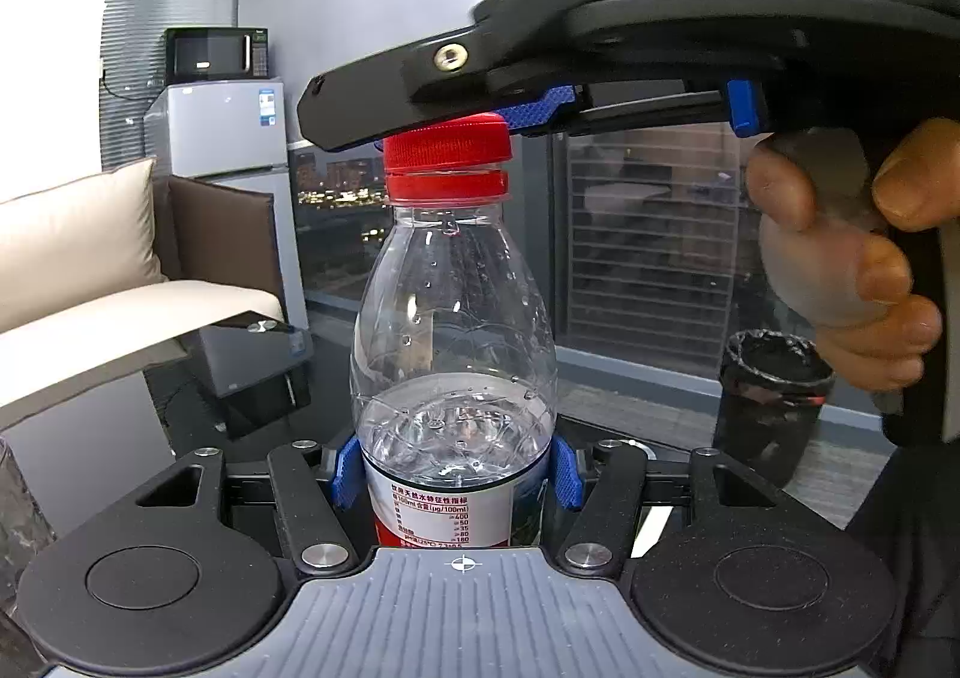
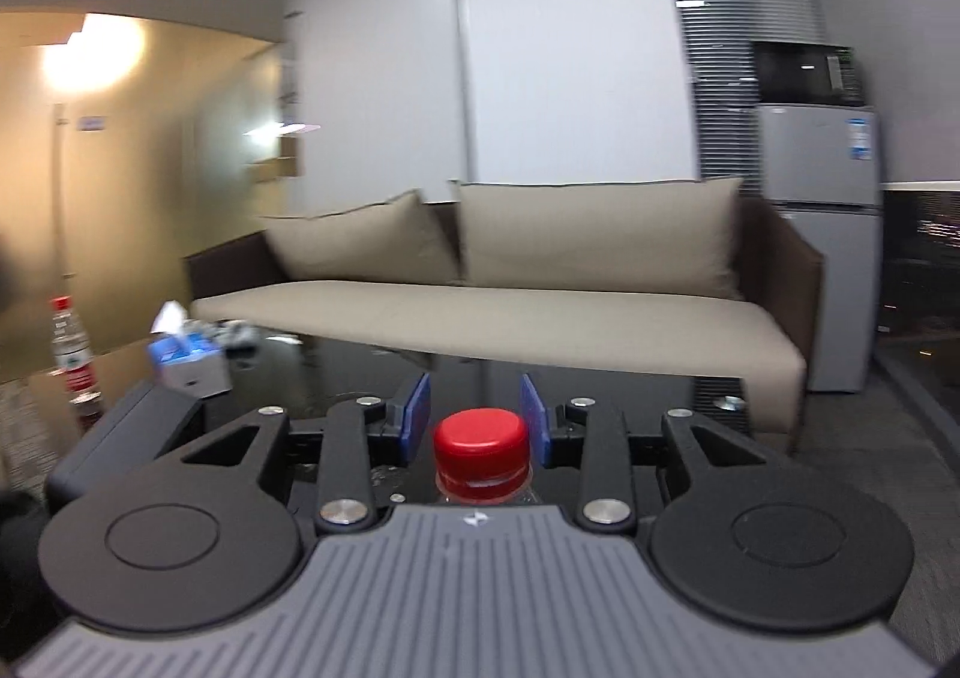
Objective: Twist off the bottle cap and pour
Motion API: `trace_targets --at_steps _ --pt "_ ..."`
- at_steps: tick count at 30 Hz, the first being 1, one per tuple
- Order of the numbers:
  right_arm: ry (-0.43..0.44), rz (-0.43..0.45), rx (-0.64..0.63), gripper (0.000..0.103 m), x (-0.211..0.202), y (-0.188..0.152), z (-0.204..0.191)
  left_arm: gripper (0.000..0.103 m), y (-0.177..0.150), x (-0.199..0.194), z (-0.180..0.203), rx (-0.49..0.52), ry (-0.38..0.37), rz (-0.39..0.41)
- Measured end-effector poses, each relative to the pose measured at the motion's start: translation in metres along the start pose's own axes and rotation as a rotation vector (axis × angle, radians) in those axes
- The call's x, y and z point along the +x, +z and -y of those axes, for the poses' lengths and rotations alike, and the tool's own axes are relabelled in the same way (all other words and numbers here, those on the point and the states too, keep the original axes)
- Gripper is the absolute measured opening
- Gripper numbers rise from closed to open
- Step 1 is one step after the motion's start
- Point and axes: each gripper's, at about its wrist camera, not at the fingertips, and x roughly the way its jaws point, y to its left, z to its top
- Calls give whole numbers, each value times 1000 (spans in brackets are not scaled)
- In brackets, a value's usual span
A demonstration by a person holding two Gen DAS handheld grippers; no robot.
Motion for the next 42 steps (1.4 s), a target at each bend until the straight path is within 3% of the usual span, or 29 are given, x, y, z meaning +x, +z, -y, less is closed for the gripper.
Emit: trace_targets --at_steps 7,12,21,26,29,32,34,37,40,42 --pt "-41 -28 -26 33 9 -3 -8 55 1 0 -3 -2 0 -1" --pt "-15 -35 -71 32 12 -5 -11 55 1 -1 -6 -3 -4 -1" --pt "215 -16 -64 31 14 -7 25 55 0 0 -6 1 -20 8" --pt "426 14 -89 32 21 -9 53 55 -1 0 -5 3 -30 10" --pt "480 14 -78 32 26 -8 61 55 -1 0 -5 -1 -29 10" --pt "441 -10 -38 37 27 -2 59 55 -2 1 -3 -1 -26 9" --pt "353 20 -11 62 19 -2 52 55 -1 2 -2 -4 -21 7" --pt "187 51 -17 63 3 -3 31 55 0 3 -2 -7 -18 4" --pt "47 11 -23 63 0 -3 10 55 0 2 -2 -9 -18 3" --pt "17 3 -1 63 -1 -4 3 55 1 2 0 -6 -14 1"
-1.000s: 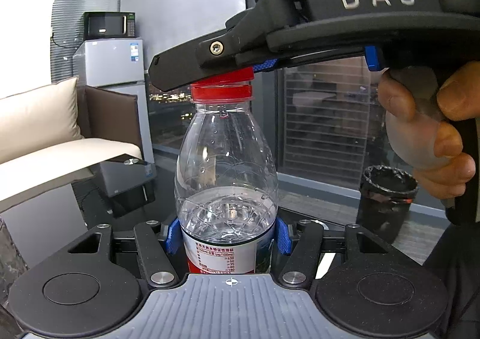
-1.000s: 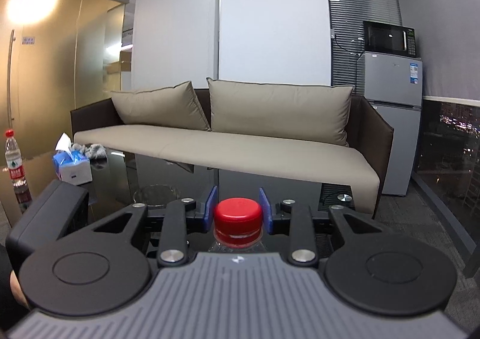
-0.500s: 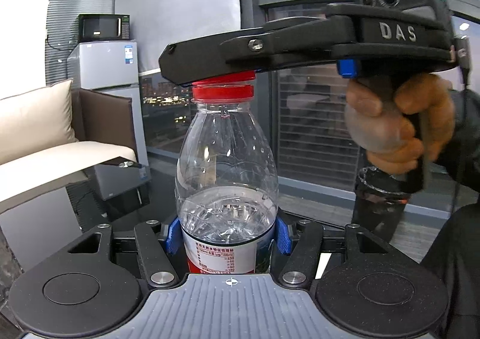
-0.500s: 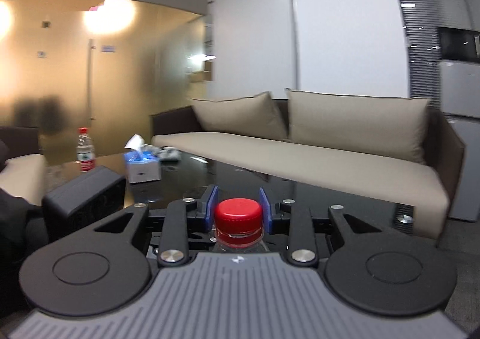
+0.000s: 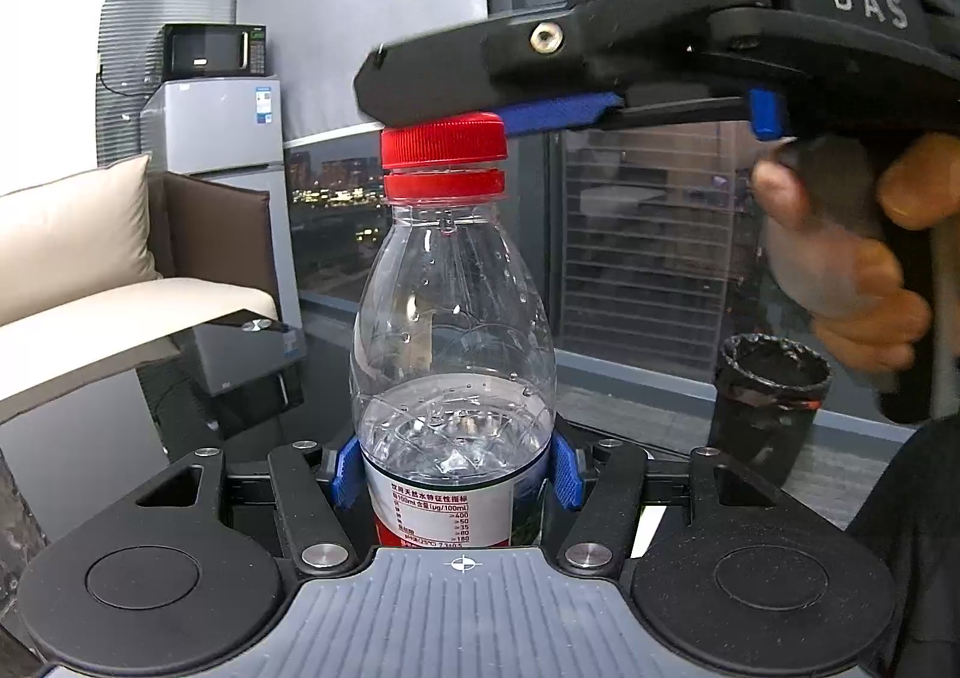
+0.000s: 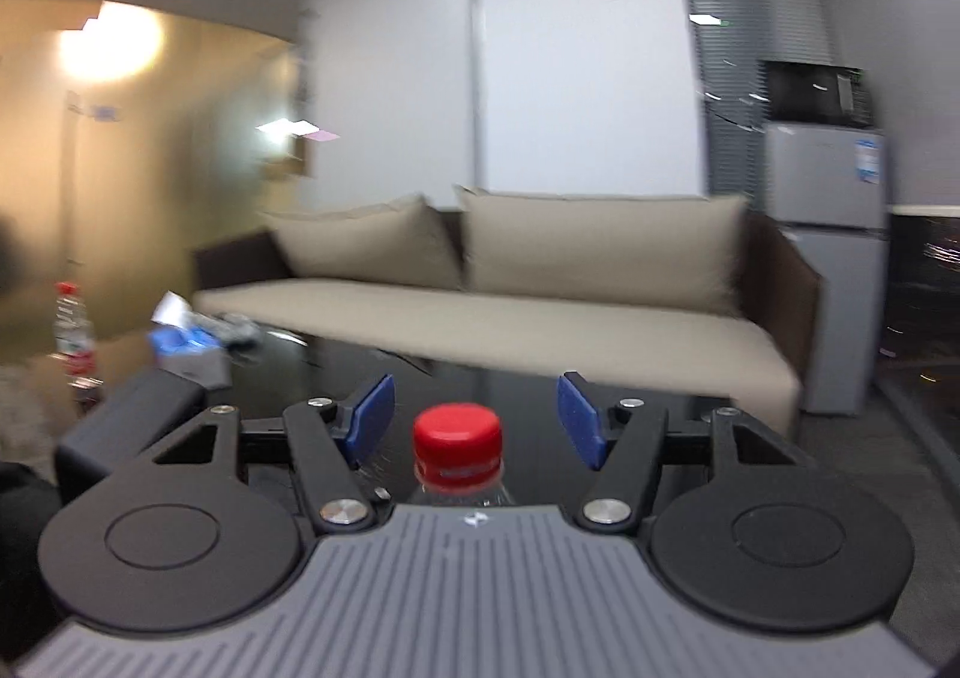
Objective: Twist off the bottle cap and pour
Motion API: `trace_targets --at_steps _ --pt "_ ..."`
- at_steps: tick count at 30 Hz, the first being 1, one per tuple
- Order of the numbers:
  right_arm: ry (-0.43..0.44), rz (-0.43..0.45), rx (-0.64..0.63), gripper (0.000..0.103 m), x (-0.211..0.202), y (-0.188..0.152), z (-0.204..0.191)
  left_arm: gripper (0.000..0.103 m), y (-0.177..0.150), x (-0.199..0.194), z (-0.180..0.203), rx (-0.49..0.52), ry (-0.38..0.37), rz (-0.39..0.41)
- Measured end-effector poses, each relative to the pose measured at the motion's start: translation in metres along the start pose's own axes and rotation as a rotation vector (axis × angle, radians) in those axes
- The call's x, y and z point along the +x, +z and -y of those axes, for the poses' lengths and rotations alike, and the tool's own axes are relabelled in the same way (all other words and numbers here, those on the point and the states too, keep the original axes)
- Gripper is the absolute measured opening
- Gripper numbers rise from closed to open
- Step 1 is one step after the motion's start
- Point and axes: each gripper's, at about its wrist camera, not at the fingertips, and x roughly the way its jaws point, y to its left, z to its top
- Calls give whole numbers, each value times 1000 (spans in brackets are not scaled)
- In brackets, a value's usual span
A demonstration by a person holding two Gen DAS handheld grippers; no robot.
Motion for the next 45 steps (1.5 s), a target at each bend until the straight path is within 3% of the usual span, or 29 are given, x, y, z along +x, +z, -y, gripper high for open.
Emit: trace_targets --at_steps 5,11,13,20,24,33,37,42,45 --pt "-80 -18 50 61 7 1 -15 55 1 0 -1 -2 0 -2" --pt "-116 -41 29 43 19 -1 -30 55 3 1 -2 -3 0 -4" --pt "-129 -37 22 33 19 -3 -31 55 2 0 -2 -5 1 -4" --pt "-90 -32 -15 32 12 -6 -21 55 1 1 -2 -6 5 -5" --pt "-35 -23 -41 32 10 -7 -12 55 0 0 -3 -4 5 -3" --pt "239 -1 -55 32 15 -8 34 55 -1 1 -4 -8 -1 -3" --pt "398 2 -59 32 22 -6 59 55 0 0 -4 -7 -3 -6" --pt "554 -70 17 35 40 2 87 55 1 0 -3 -4 -5 -7" --pt "523 -89 -14 37 41 8 81 55 1 -1 -3 -5 -6 -7"
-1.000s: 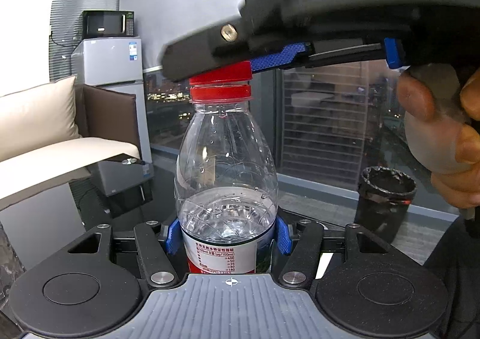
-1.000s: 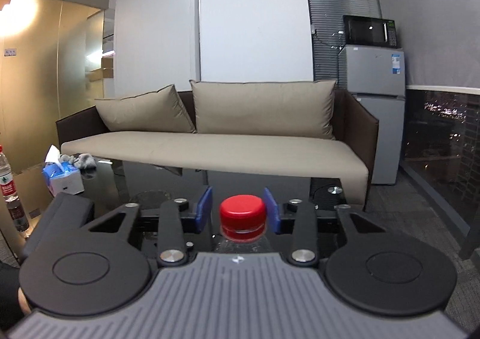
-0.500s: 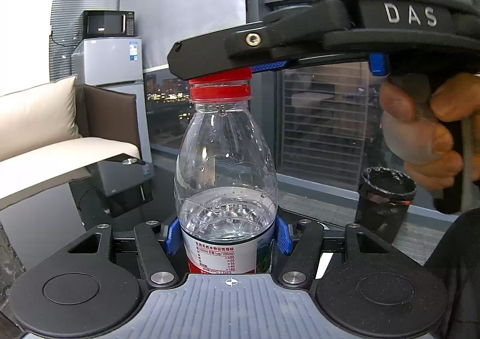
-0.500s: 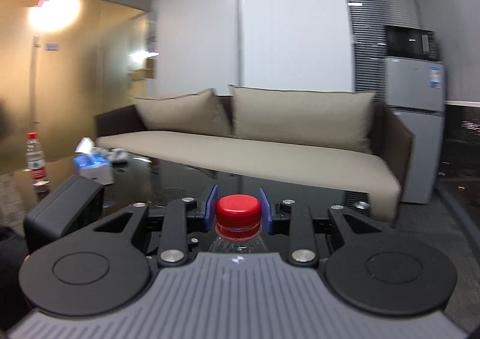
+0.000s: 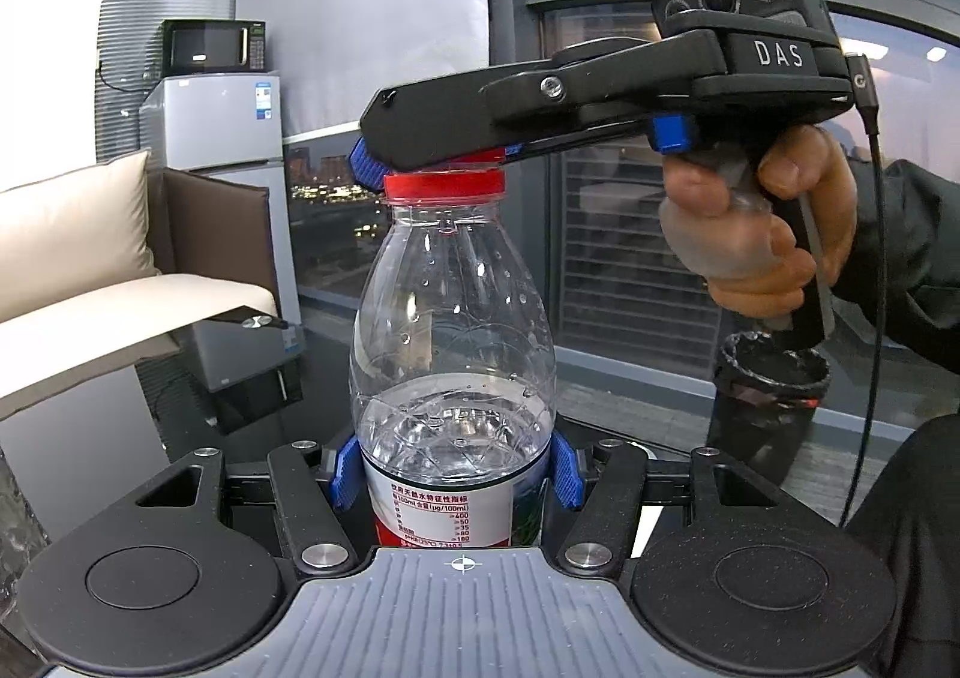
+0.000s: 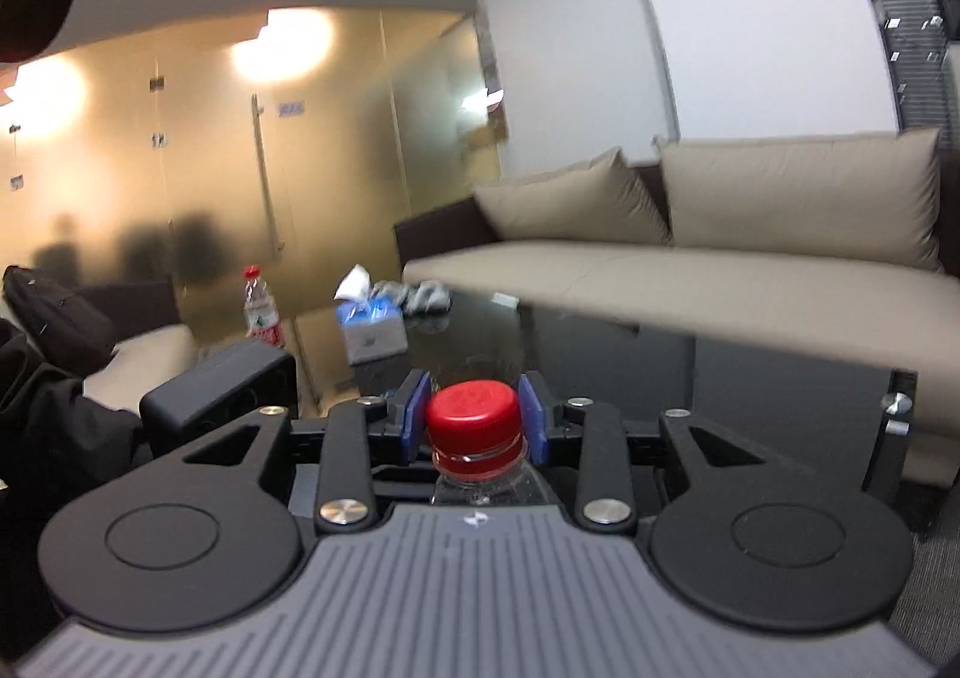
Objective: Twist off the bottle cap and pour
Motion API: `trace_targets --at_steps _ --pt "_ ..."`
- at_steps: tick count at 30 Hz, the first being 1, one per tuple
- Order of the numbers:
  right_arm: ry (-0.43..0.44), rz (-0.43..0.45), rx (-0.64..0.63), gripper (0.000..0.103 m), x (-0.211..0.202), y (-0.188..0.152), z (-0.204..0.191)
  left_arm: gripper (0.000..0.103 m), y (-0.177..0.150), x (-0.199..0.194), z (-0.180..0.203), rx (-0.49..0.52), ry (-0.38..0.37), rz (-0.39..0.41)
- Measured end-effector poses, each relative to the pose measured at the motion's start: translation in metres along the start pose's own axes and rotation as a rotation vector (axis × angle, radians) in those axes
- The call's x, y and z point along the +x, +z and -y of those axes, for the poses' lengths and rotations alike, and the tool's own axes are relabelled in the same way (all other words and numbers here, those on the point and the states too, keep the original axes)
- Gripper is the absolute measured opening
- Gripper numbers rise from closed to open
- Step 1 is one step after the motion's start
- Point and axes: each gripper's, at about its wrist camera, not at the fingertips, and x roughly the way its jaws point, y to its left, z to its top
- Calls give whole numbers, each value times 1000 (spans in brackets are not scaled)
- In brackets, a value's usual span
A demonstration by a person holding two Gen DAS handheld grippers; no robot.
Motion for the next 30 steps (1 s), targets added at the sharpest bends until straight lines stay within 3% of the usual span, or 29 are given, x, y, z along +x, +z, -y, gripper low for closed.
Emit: trace_targets --at_steps 3,5,7,17,24,30 --pt "-168 53 -32 58 -4 0 -22 55 0 0 1 2 2 -2" --pt "-332 85 -35 61 -5 -3 -44 55 0 -1 1 3 5 -3" --pt "-396 95 -33 61 -4 -5 -61 55 0 0 1 2 7 -4" --pt "-560 87 32 60 13 -2 -90 55 2 -1 0 0 10 -8" --pt "-623 57 -10 35 35 -10 -95 55 3 -2 -2 1 9 -10" --pt "-632 47 -32 33 37 -15 -98 55 3 -2 -3 1 8 -10"
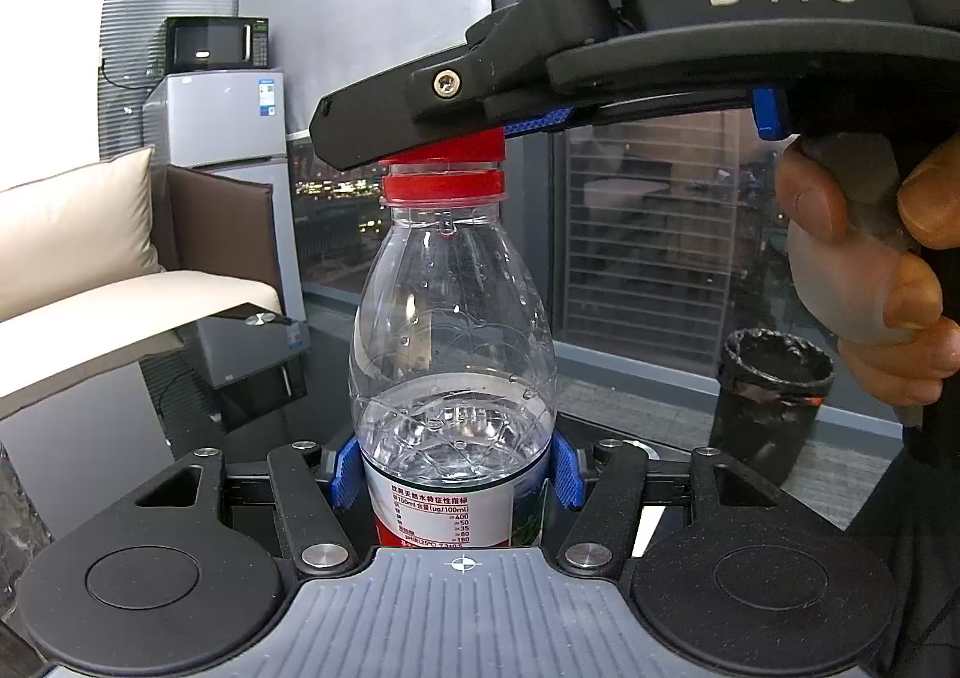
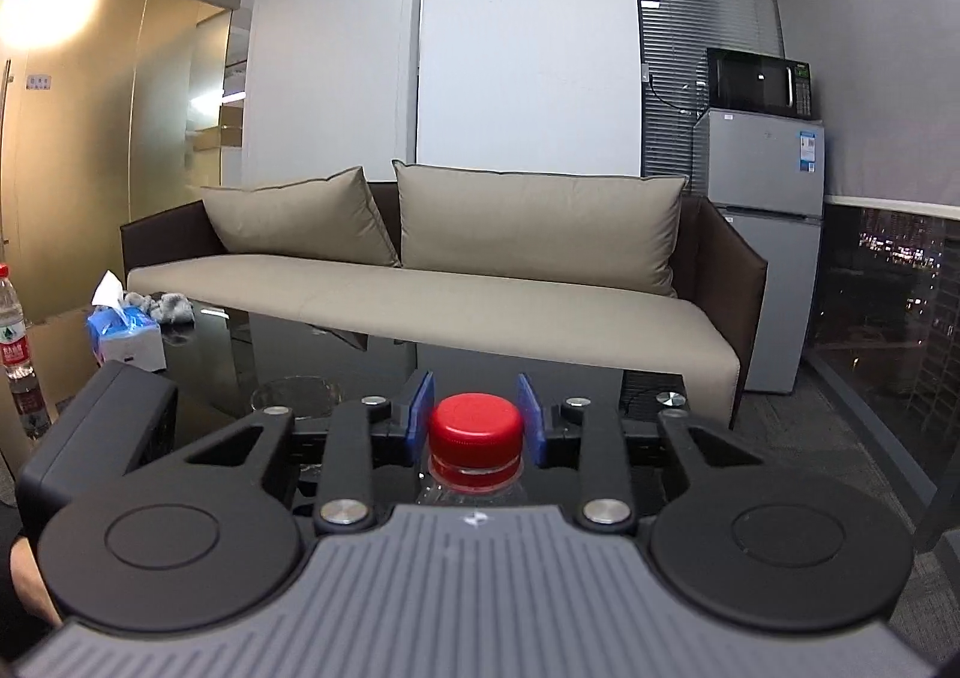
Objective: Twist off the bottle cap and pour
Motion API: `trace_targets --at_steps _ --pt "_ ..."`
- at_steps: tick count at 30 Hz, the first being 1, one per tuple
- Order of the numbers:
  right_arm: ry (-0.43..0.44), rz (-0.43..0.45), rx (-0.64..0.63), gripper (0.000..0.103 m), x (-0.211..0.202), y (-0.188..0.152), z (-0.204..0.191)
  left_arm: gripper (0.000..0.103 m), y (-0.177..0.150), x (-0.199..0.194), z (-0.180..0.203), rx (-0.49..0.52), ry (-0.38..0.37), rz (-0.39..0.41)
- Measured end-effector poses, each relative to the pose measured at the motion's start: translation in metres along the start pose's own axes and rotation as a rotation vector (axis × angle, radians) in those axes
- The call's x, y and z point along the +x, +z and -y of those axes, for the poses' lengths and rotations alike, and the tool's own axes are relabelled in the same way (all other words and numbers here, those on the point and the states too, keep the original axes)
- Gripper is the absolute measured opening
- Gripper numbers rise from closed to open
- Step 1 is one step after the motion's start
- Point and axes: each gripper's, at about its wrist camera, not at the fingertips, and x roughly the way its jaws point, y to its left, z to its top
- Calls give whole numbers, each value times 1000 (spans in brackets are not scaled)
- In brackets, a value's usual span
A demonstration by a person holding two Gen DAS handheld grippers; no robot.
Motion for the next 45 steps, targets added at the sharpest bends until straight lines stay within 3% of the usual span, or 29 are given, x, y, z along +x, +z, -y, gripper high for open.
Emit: trace_targets --at_steps 8,19,24,25,26,27,28,30,33,39,45 --pt "91 7 -7 32 2 -1 14 55 -2 0 -2 -4 -3 1" --pt "512 24 -41 32 20 2 76 55 -2 1 -4 -9 -4 3" --pt "641 -14 -50 33 32 10 93 55 -1 2 -4 -10 -6 2" --pt "649 -33 -62 39 34 15 93 55 -1 2 -4 -5 -7 2" --pt "636 -32 -59 46 32 18 92 55 -1 2 -3 -4 -6 1" --pt "625 -29 -54 63 30 21 91 55 -1 2 -3 -4 -5 1" --pt "624 -8 -35 67 25 23 90 55 -1 2 -2 -5 -5 1" --pt "612 10 -32 69 19 25 88 56 -1 2 -3 -7 -6 1" --pt "528 28 -62 69 9 21 76 56 -1 2 -2 -5 -4 0" --pt "274 17 -28 69 5 13 59 56 -1 2 -1 -5 -2 0" --pt "212 -2 -20 59 2 10 42 56 -1 1 0 -4 0 -2"
